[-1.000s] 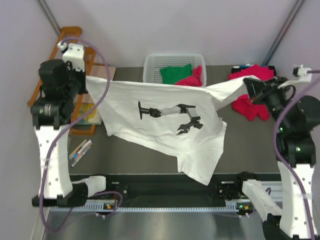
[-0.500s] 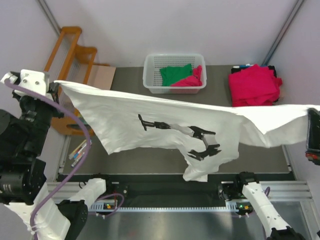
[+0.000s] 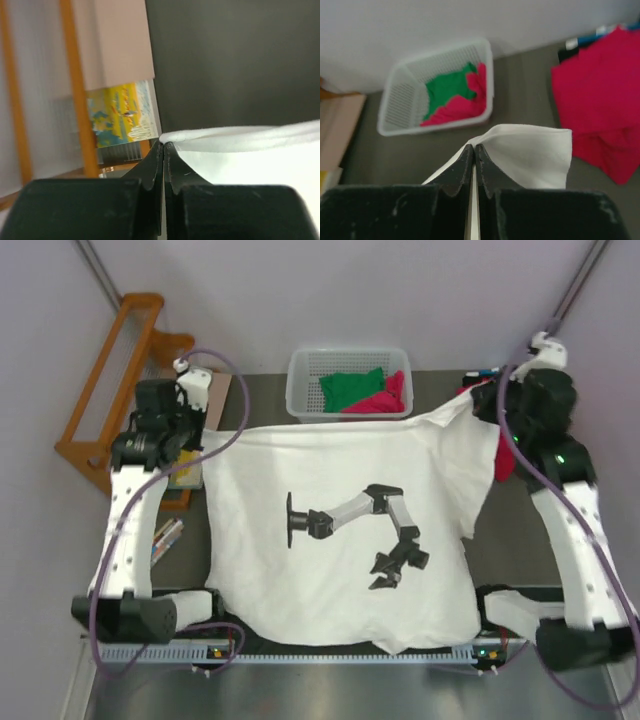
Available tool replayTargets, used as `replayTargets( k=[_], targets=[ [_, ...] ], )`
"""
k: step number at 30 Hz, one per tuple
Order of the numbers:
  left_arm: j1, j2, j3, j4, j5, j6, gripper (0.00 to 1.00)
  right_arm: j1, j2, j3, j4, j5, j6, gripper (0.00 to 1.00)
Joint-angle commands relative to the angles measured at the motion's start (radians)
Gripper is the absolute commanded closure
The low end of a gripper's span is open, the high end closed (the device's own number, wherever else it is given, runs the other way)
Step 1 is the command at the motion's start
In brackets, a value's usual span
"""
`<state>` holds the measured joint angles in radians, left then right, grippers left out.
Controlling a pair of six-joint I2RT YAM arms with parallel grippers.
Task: Fold and stack the t-shirts
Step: Flatten the tshirt out
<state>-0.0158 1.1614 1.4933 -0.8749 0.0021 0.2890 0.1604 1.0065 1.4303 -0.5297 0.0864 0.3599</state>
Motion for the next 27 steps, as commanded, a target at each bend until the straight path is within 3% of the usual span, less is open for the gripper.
replayTargets(
  k=[1, 3, 7, 8, 11, 18, 27],
  targets=[
    [0.008, 0.238, -0.042, 0.209, -0.063, 0.029, 1.0, -0.107, 0.211, -0.088, 0.115, -0.074, 0.082, 1.0],
    [0.007, 0.343, -0.012, 0.232, -0.079, 0.035, 1.0, -0.153, 0.339, -0.106, 0.177, -0.154, 0.115, 1.0],
    [0.007, 0.655, 0.152, 0.168, -0.106, 0.029, 1.0, -0.191, 0.519, -0.044, 0.204, -0.172, 0.129, 1.0],
    [0.005, 0.7, 0.242, 0.143, -0.116, 0.022, 1.0, -0.191, 0.547, -0.01, 0.203, -0.175, 0.132, 1.0],
    [0.004, 0.813, 0.323, 0.119, -0.128, 0.019, 1.0, -0.191, 0.616, 0.048, 0.212, -0.189, 0.134, 1.0],
    [0.005, 0.833, 0.315, 0.137, -0.142, 0.029, 1.0, -0.191, 0.666, 0.122, 0.174, -0.232, 0.145, 1.0],
    [-0.007, 0.68, 0.165, 0.128, -0.094, 0.038, 1.0, -0.185, 0.453, -0.132, 0.162, -0.272, 0.185, 1.0]
  ],
)
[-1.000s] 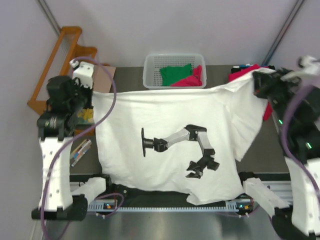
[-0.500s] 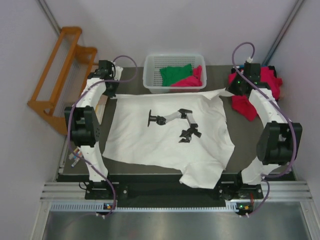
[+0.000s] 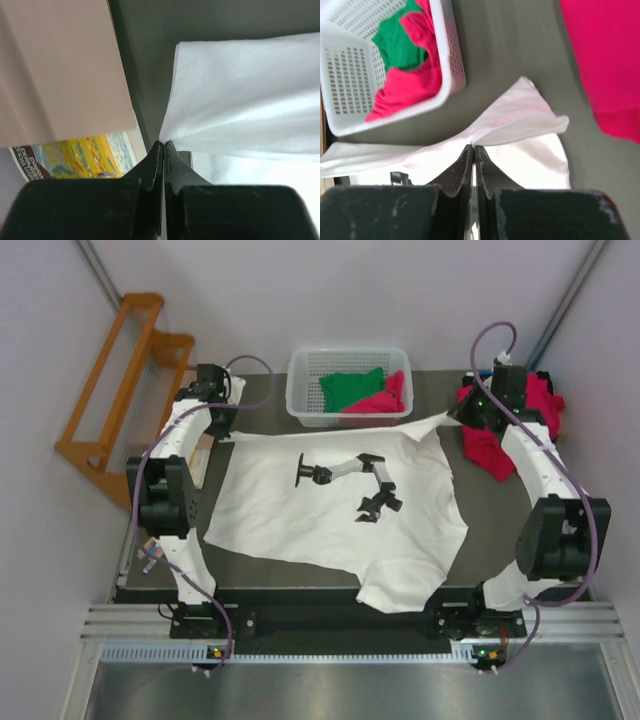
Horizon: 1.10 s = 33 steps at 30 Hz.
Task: Fold and stack the t-shirts
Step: Flatten the tshirt out, then fold the tshirt
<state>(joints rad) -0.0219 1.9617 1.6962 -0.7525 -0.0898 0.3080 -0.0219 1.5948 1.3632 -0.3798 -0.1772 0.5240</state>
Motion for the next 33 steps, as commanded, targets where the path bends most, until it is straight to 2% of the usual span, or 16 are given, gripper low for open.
replayTargets(
  k=[1, 9, 15, 26, 31, 32, 33],
  targets=[
    [-0.001, -0.148, -0.056, -0.002, 0.004, 0.022, 1.0, -0.001, -0.151, -0.105, 0.002, -0.01, 0.021, 1.0],
    [-0.012, -0.268, -0.128, -0.038, 0.035, 0.046, 1.0, 0.011, -0.346, -0.309, -0.056, -0.033, 0.002, 1.0],
    [-0.015, -0.322, -0.193, -0.05, 0.045, 0.054, 1.0, 0.011, -0.418, -0.443, -0.071, -0.067, 0.005, 1.0],
    [-0.016, -0.325, -0.24, -0.035, 0.076, 0.057, 1.0, 0.014, -0.556, -0.68, -0.114, -0.136, 0.053, 1.0],
    [-0.019, -0.32, -0.245, -0.036, 0.085, 0.054, 1.0, 0.082, -0.605, -0.768, -0.153, -0.148, 0.067, 1.0],
    [-0.019, -0.319, -0.247, -0.034, 0.085, 0.052, 1.0, 0.088, -0.605, -0.777, -0.159, -0.142, 0.067, 0.96],
    [-0.019, -0.32, -0.247, -0.036, 0.085, 0.051, 1.0, 0.092, -0.602, -0.788, -0.16, -0.142, 0.065, 0.86]
  ],
)
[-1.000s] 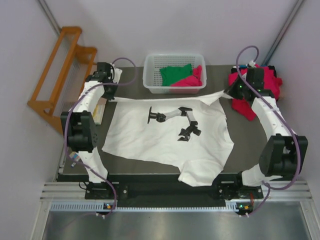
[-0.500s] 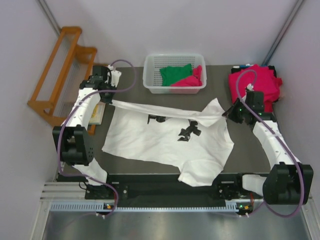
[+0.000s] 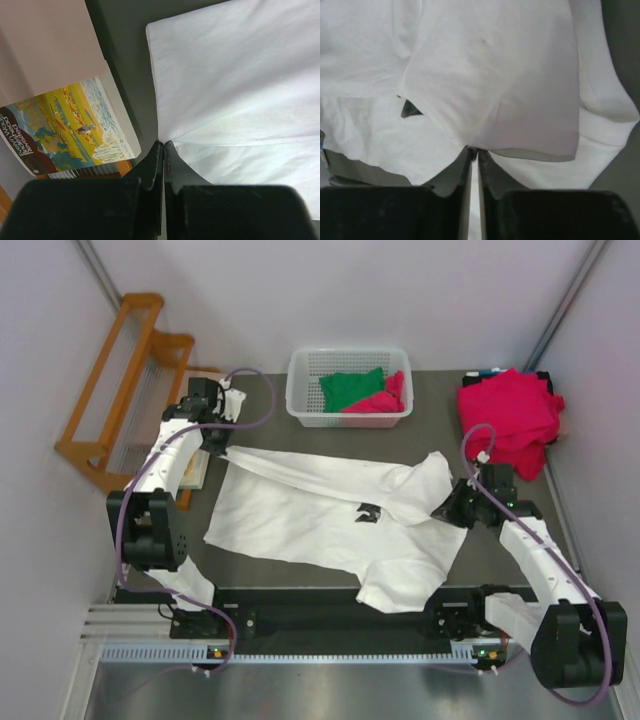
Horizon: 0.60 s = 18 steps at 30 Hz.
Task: Fold and stack the t-shirts
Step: Fold the tshirt
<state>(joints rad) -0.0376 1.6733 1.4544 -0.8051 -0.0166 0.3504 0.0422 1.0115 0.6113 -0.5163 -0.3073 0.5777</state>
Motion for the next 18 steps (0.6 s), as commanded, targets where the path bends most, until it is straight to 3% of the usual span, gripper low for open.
replayTargets(
  k=[1, 4, 5, 7, 8, 9, 15, 18],
  targets=[
    [-0.005, -0.03, -0.005, 0.017, 0.012, 0.006, 1.0, 0.033, -0.013, -0.05, -0.025, -0.012, 0.002, 0.74],
    [-0.008, -0.034, -0.005, 0.003, 0.044, 0.004, 1.0, 0.036, 0.021, -0.033, -0.031, -0.013, -0.018, 0.59],
    [-0.011, -0.034, -0.006, -0.005, 0.046, 0.004, 1.0, 0.033, 0.033, -0.015, -0.05, -0.003, -0.021, 0.4],
    [-0.012, -0.038, -0.012, -0.009, 0.043, 0.007, 1.0, 0.035, 0.045, 0.06, -0.067, 0.004, -0.022, 0.2],
    [-0.012, -0.04, -0.015, -0.009, 0.038, 0.007, 0.93, 0.035, 0.058, 0.092, -0.076, 0.013, -0.024, 0.04],
    [-0.012, -0.043, -0.025, -0.006, 0.037, 0.009, 0.9, 0.035, 0.064, 0.125, -0.076, 0.022, -0.024, 0.0],
    [-0.013, -0.043, -0.068, -0.008, 0.046, -0.016, 0.71, 0.035, 0.212, 0.408, -0.007, 0.099, -0.03, 0.0],
    [-0.016, -0.049, -0.095, -0.014, 0.061, -0.027, 0.68, 0.033, 0.311, 0.482, 0.059, 0.141, -0.019, 0.02]
  ],
)
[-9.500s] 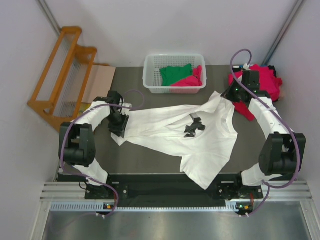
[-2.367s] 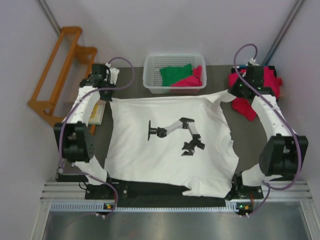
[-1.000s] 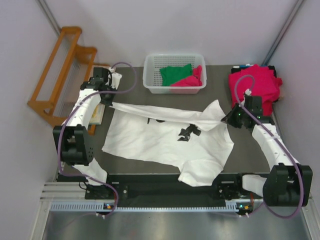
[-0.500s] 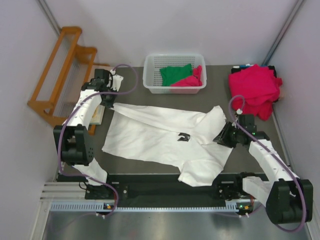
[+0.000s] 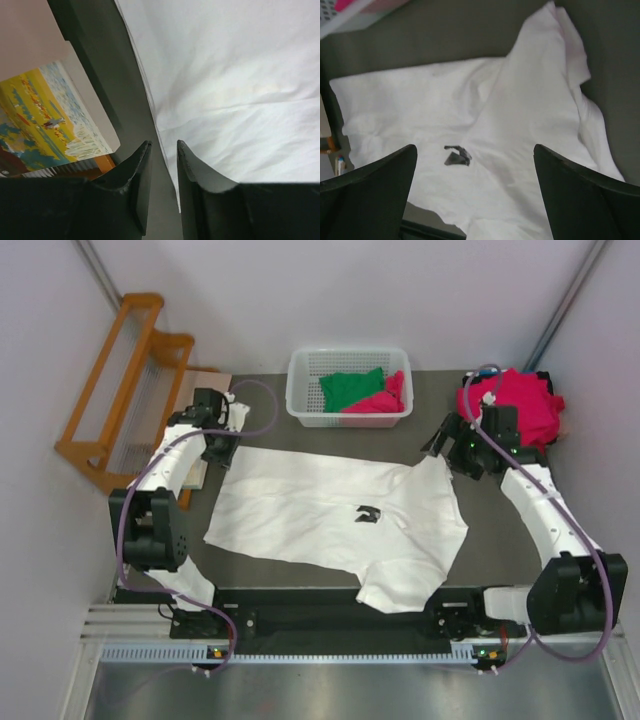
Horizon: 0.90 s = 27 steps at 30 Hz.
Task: Fold and stack the t-shirts
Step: Fold the tshirt
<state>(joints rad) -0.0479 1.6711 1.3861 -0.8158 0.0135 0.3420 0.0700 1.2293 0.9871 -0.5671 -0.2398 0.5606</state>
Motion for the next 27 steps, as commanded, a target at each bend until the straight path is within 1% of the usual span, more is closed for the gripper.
replayTargets(
  k=[1, 2, 4, 6, 9, 10, 12, 13, 15, 19, 23, 27],
  targets=[
    [-0.006, -0.05, -0.038, 0.006, 0.029, -0.02, 0.66, 0.005, 0.122, 0.125, 0.116, 0.089, -0.008, 0.02],
    [-0.007, -0.053, -0.054, 0.01, 0.028, -0.02, 0.65, 0.005, 0.18, 0.142, 0.116, 0.099, -0.011, 0.02],
    [-0.007, -0.054, -0.065, 0.02, 0.025, -0.023, 0.63, 0.005, 0.232, 0.168, 0.13, 0.115, -0.024, 0.03],
    [-0.009, -0.05, -0.07, 0.026, 0.029, -0.024, 0.62, 0.005, 0.282, 0.157, 0.151, 0.126, -0.025, 0.04],
    [-0.01, -0.034, -0.061, 0.033, 0.037, -0.032, 0.62, 0.002, 0.332, 0.13, 0.182, 0.163, -0.04, 0.11],
    [-0.016, -0.028, -0.056, 0.035, 0.039, -0.035, 0.62, 0.002, 0.355, 0.124, 0.194, 0.183, -0.042, 0.16],
    [-0.023, -0.01, -0.041, 0.037, 0.046, -0.043, 0.62, -0.002, 0.378, 0.114, 0.203, 0.191, -0.051, 0.23],
    [-0.03, -0.005, -0.038, 0.04, 0.045, -0.044, 0.62, -0.004, 0.386, 0.113, 0.207, 0.203, -0.051, 0.34],
    [-0.04, 0.012, -0.032, 0.053, 0.042, -0.051, 0.63, -0.007, 0.407, 0.113, 0.219, 0.212, -0.054, 0.39],
    [-0.066, 0.045, -0.027, 0.087, 0.036, -0.058, 0.64, -0.015, 0.447, 0.127, 0.223, 0.223, -0.06, 0.42],
    [-0.073, 0.12, 0.013, 0.09, 0.031, -0.067, 0.65, -0.024, 0.47, 0.139, 0.23, 0.234, -0.071, 0.43],
    [-0.078, 0.157, 0.028, 0.106, 0.032, -0.07, 0.66, -0.05, 0.496, 0.171, 0.22, 0.261, -0.09, 0.43]
  ],
)
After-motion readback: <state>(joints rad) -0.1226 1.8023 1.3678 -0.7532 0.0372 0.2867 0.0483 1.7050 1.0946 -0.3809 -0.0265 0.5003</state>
